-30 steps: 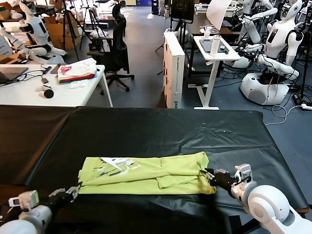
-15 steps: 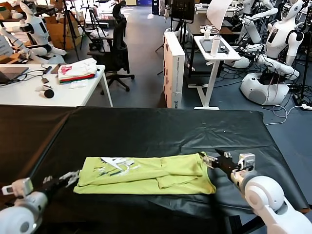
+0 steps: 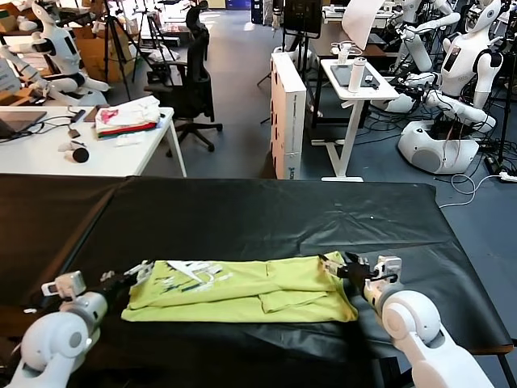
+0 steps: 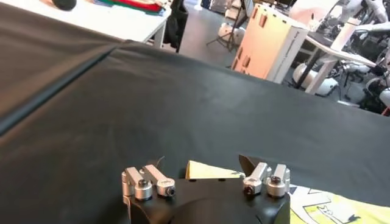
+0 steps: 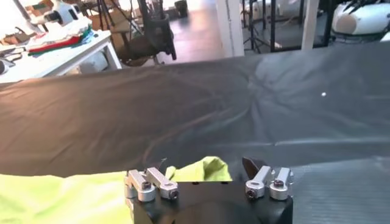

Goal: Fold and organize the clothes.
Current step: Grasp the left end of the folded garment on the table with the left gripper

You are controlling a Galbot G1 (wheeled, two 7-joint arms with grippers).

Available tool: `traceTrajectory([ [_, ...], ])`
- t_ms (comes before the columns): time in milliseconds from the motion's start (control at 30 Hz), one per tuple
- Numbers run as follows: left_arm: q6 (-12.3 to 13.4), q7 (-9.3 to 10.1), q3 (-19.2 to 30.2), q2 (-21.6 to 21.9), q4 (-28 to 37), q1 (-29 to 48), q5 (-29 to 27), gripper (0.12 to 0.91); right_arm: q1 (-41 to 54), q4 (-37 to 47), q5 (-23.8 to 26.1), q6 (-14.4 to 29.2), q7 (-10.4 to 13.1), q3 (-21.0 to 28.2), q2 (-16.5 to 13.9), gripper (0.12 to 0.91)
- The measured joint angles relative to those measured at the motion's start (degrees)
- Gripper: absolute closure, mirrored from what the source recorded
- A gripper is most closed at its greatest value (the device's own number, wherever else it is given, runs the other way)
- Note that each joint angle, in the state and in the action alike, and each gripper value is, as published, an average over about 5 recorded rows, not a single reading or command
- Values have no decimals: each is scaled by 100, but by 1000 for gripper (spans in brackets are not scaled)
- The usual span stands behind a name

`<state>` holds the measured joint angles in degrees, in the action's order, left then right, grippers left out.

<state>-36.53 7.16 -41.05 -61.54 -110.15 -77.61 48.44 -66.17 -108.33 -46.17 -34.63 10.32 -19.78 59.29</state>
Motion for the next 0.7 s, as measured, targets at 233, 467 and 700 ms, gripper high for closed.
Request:
traceTrajectory([
  [233,81,4,141,-65,251,141,-43,199,15,34,8,-3,-49,9,11,495],
  [467,131,-2,177,-98,290,144,-66,627,41,97,17,10,-62,25,25,858],
  [700,162,-9,159,-82,203,118,-62,879,77,174,56,108,-55,24,104,886],
])
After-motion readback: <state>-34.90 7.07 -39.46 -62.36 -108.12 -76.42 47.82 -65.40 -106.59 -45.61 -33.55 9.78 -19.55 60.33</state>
